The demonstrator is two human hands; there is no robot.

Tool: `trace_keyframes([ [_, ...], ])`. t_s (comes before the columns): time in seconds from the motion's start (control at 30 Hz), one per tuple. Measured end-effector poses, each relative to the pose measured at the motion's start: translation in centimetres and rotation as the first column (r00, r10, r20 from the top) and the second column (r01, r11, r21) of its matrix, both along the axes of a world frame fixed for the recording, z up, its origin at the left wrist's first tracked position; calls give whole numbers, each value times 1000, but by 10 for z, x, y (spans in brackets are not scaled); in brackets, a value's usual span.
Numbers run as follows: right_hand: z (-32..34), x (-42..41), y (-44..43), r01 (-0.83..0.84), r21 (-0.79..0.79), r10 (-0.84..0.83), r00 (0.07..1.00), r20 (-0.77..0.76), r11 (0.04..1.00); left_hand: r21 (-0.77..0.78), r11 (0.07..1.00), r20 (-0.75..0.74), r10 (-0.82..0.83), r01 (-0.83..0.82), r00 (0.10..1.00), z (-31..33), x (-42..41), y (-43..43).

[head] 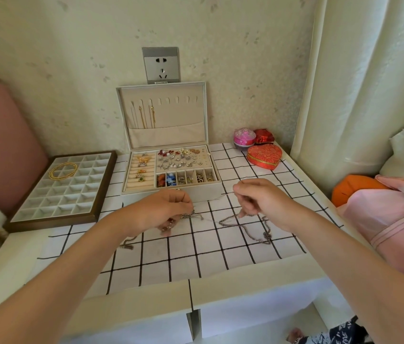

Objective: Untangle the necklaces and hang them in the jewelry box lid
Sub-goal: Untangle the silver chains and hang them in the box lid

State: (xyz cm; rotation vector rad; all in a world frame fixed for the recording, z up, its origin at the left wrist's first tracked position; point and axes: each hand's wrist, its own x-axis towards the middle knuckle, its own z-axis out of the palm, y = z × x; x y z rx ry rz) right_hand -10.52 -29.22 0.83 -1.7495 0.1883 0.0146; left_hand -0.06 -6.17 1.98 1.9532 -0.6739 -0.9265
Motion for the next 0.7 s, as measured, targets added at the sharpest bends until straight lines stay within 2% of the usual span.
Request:
trace_keyframes([
  [0.13,7,-4,-6,10,-246,-10,1000,2,969,173,970,92,-188,170,978,8,-3,3],
  [0.23,5,-8,-8,-55,-373,30,997,-72,926,342,905,142,-315,252,938,7,-5,3],
  [0.33,4,-10,-5,-158,-415,100,982,-158,896,472,847,157,-354,245,922,3,-6,2],
  [0.43,6,-12,-1,-250,-381,168,957,-235,890,541,798,136,-395,265,909,1,-5,1],
  [0.53,9,-11,4,-285,-362,201,947,-252,888,561,782,148,-418,272,896,5,-7,1],
  [0.6,11,-9,8,-264,-317,208,957,-200,911,535,804,192,-416,261,889,8,-9,0],
  [0.63,12,-8,11,-251,-281,210,963,-167,926,490,835,230,-401,250,887,9,-10,-1],
  [0.7,16,-5,19,-236,-212,216,970,-111,948,291,929,278,-311,229,909,10,-12,-5],
])
